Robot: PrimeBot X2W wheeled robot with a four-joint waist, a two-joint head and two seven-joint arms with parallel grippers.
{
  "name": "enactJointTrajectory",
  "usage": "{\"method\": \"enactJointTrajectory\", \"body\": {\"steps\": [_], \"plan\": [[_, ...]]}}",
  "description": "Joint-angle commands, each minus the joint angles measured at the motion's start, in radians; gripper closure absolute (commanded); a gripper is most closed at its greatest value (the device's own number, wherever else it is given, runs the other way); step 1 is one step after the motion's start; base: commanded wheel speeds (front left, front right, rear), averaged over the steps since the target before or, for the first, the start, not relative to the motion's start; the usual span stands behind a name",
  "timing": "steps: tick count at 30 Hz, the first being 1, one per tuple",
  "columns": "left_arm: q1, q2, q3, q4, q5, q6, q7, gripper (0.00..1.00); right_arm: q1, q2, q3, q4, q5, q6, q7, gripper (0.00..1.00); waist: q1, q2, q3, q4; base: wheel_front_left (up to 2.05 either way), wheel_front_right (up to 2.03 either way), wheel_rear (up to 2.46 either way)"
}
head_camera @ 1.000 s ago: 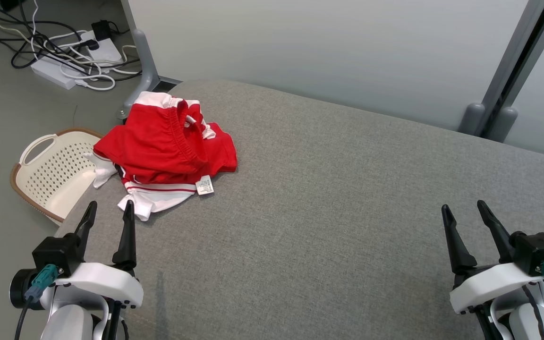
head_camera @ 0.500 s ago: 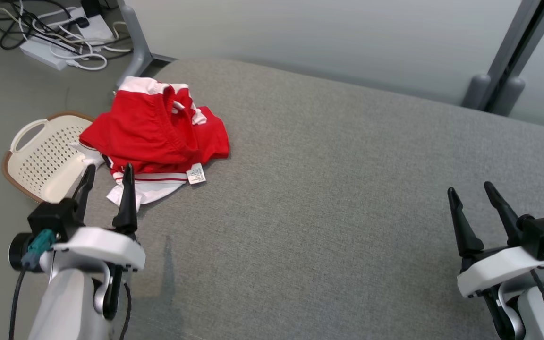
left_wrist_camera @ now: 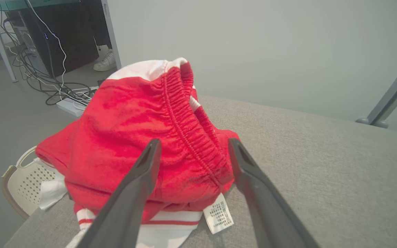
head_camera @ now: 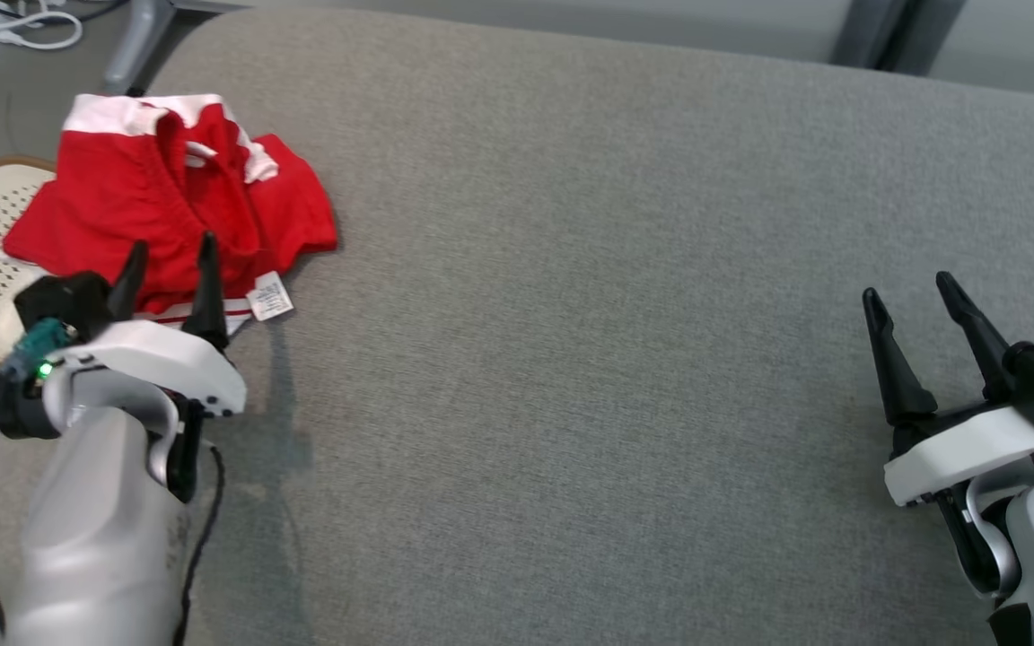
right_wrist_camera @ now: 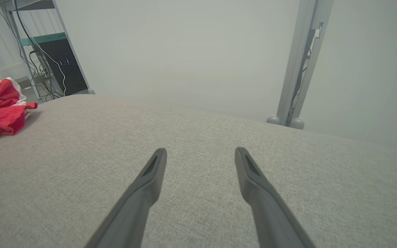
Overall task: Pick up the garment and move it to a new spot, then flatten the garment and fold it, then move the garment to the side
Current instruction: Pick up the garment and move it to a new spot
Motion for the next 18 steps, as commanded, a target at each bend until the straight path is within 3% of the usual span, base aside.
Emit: {"method": "enactJointTrajectory", "body": {"steps": [1,11,12,13,15,18], "plan": [[-0.054,0.023,0.016,0.061,-0.022,0.003,0.013,0.00,-0.019,-0.011,-0.004,-0.007,0.005,0.002,0.003,0.00,0.0000,0.0000,0.043,-0.035,0.00,0.00,0.00],[-0.170,0.062,0.021,0.279,-0.050,0.005,0.101,0.00,-0.039,-0.002,-0.001,-0.014,0.013,0.002,0.001,0.00,0.0000,0.0000,0.081,-0.056,0.00,0.00,0.00],[-0.181,0.067,0.019,0.296,-0.051,0.006,0.112,0.21,-0.042,-0.002,-0.001,-0.013,0.014,0.002,0.001,0.00,0.0000,0.0000,0.084,-0.057,0.00,0.00,0.00],[-0.189,0.072,0.017,0.308,-0.053,0.005,0.119,0.53,-0.045,-0.001,-0.001,-0.012,0.015,0.002,0.000,0.00,0.0000,0.0000,0.085,-0.057,0.00,0.00,0.00],[-0.202,0.076,0.011,0.327,-0.053,0.003,0.113,1.00,-0.049,0.000,-0.002,-0.009,0.017,0.002,-0.001,0.00,0.0000,0.0000,0.086,-0.058,0.00,0.00,0.00],[-0.206,0.086,0.007,0.339,-0.053,0.003,0.084,1.00,-0.049,0.004,-0.006,0.000,0.021,0.002,-0.006,0.00,0.0000,0.0000,0.077,-0.057,0.00,0.00,0.00]]}}
